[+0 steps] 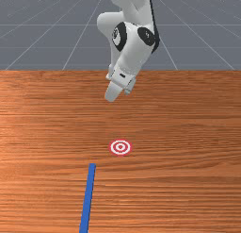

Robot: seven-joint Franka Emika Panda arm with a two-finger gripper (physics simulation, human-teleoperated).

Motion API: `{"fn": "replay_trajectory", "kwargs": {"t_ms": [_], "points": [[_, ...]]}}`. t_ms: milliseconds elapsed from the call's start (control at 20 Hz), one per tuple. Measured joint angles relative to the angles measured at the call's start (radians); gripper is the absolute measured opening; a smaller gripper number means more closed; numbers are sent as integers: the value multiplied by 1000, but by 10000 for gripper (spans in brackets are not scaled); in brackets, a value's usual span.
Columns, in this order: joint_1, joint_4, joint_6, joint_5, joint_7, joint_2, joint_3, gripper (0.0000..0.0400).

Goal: Pull the pivot to the target area

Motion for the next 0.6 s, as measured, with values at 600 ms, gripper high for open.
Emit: {"fn": "replay_trajectory", "kwargs": {"t_ms": [600], "points": [[-67, 74, 233, 418, 392, 36, -119, 0]]}}
